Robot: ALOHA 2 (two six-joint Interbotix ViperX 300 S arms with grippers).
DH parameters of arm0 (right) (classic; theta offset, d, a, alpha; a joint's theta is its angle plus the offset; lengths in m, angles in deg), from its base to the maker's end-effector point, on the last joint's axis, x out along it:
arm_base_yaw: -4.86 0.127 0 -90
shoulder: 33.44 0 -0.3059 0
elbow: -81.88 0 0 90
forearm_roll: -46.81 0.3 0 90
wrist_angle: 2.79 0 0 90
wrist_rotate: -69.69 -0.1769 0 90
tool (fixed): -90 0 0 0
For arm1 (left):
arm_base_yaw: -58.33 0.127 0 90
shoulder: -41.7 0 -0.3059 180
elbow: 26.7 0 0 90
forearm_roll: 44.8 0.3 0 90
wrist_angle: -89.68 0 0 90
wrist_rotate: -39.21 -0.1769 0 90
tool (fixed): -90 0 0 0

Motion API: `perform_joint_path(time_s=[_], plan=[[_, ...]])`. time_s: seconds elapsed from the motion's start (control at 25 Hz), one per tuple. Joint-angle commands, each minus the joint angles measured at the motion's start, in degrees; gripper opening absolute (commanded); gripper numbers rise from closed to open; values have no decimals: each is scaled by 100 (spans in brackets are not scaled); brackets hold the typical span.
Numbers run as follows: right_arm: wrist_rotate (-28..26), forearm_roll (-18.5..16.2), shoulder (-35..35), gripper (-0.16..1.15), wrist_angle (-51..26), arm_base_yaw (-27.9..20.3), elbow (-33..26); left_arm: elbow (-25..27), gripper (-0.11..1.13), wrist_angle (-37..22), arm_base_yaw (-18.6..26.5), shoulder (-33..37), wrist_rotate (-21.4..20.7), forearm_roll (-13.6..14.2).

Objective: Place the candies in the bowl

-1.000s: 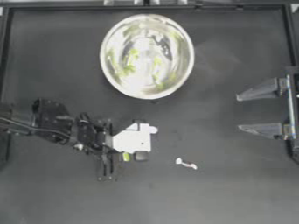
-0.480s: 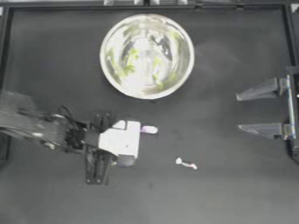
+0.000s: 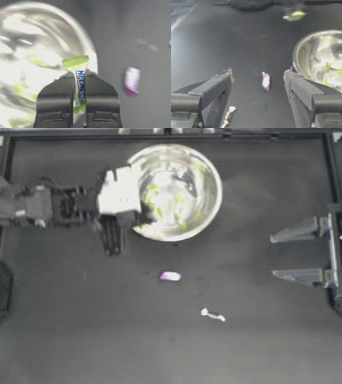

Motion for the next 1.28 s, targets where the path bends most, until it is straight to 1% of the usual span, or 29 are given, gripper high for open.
perform_joint_path(time_s=[0.04,0.16,0.24,0.4,0.56,0.76,0.84,0.88,0.92,1.04,1.08,1.12,1.24,1.28], plan=[[-9,26,18,93,62,9,-62,-176,30,343,466,-105,-141,44],[-9,26,18,93,79,9,-53,-325,30,527,782,-413,-360,44],[-9,26,26,93,88,9,-53,-457,30,633,914,-650,-475,35],[-9,26,18,93,123,9,-53,-782,30,677,1204,-1151,-536,44],[-9,26,18,93,158,9,-18,-940,30,782,1354,-1547,-659,44],[-9,26,18,93,185,9,9,-1020,34,809,1424,-1740,-677,35],[-9,26,18,93,185,9,9,-1037,41,835,1441,-1775,-659,35],[-9,26,18,93,185,9,9,-1055,48,853,1441,-1784,-659,35],[-9,26,18,93,185,0,9,-1063,58,870,1441,-1793,-659,35],[-9,26,18,93,185,9,18,-1081,101,879,1441,-1811,-642,26],[-9,26,18,93,185,9,18,-1081,109,879,1441,-1811,-642,18],[-9,26,18,93,185,9,18,-1072,109,879,1441,-1793,-633,18],[-9,26,26,93,185,9,18,-1046,96,879,1433,-1688,-624,-18],[-9,26,18,93,185,0,18,-1028,95,879,1406,-1617,-624,-35]])
